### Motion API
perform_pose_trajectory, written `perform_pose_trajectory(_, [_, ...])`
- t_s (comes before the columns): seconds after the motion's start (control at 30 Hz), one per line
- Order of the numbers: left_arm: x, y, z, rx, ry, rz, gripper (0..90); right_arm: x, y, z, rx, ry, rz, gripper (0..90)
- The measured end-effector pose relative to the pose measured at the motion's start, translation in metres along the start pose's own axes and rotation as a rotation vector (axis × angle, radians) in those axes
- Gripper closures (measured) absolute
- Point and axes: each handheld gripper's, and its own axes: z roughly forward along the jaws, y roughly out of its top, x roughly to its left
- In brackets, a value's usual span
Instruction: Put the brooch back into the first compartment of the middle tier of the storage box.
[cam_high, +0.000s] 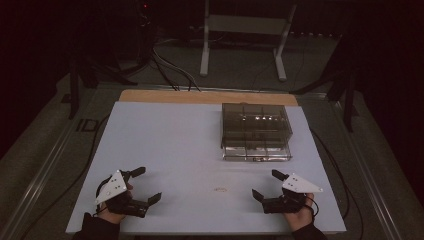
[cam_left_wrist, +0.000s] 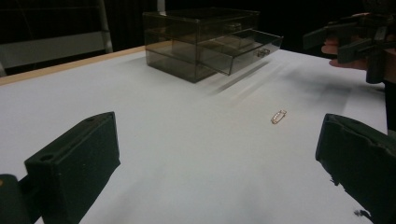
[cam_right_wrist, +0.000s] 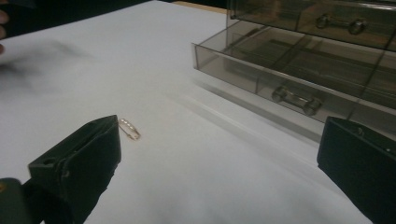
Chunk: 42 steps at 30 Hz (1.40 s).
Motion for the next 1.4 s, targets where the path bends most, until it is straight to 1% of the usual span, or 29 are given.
perform_pose_trajectory(0.07, [0.000,0.000,-0.001,-0.003,0.003,0.004,0.4,0.000,0.000,0.000,0.002,-0.001,0.010,0.0])
perform_pose_trajectory(0.1, [0.000,0.000,-0.001,-0.003,0.000,0.004,0.4,0.000,0.000,-0.001,-0.003,-0.014,0.008,0.0])
perform_pose_trajectory(0.13, [0.000,0.000,0.000,-0.001,0.000,0.002,0.4,0.000,0.001,-0.002,-0.010,-0.018,0.005,0.0])
perform_pose_trajectory(0.2, [0.000,0.000,0.000,-0.002,0.002,0.000,0.4,0.000,0.002,-0.003,-0.017,-0.024,0.014,0.0])
perform_pose_trajectory(0.3, [0.000,0.001,0.000,-0.004,0.004,0.003,0.3,0.001,0.005,-0.004,-0.019,-0.017,0.029,0.0])
perform_pose_trajectory(0.43, [0.000,0.001,-0.001,-0.004,0.009,0.002,0.4,0.001,0.009,-0.006,-0.020,-0.023,0.040,0.0])
perform_pose_trajectory(0.5, [0.001,0.001,0.000,-0.008,0.007,-0.001,0.4,0.002,0.013,-0.008,-0.031,-0.038,0.042,0.0])
perform_pose_trajectory(0.57, [0.001,0.001,0.000,-0.003,0.009,-0.001,0.4,0.002,0.017,-0.011,-0.044,-0.043,0.052,0.0])
perform_pose_trajectory(0.63, [0.001,0.001,0.000,0.000,0.007,0.000,0.4,0.004,0.022,-0.013,-0.044,-0.061,0.047,0.0])
perform_pose_trajectory(0.73, [0.000,0.001,0.000,-0.001,0.008,-0.003,0.3,0.006,0.028,-0.014,-0.049,-0.073,0.040,0.0])
perform_pose_trajectory(0.83, [0.000,0.001,0.000,-0.001,0.007,-0.001,0.4,0.007,0.031,-0.014,-0.054,-0.067,0.046,0.0])
perform_pose_trajectory(0.87, [0.001,0.001,0.000,-0.002,0.007,-0.003,0.4,0.008,0.034,-0.014,-0.055,-0.070,0.043,0.0])
perform_pose_trajectory(0.93, [0.001,0.001,0.000,-0.002,0.008,-0.008,0.4,0.009,0.036,-0.012,-0.052,-0.063,0.047,0.0])
perform_pose_trajectory(1.13, [0.001,0.000,0.000,-0.001,0.008,-0.009,0.4,0.012,0.041,-0.006,-0.045,-0.056,0.040,0.0])
perform_pose_trajectory(1.3, [0.001,0.000,0.000,-0.001,0.005,-0.016,0.4,0.015,0.046,0.000,-0.044,-0.045,0.022,0.0])
perform_pose_trajectory(1.4, [0.001,0.001,0.000,-0.002,0.003,-0.013,0.4,0.018,0.050,0.004,-0.042,-0.027,0.014,0.0])
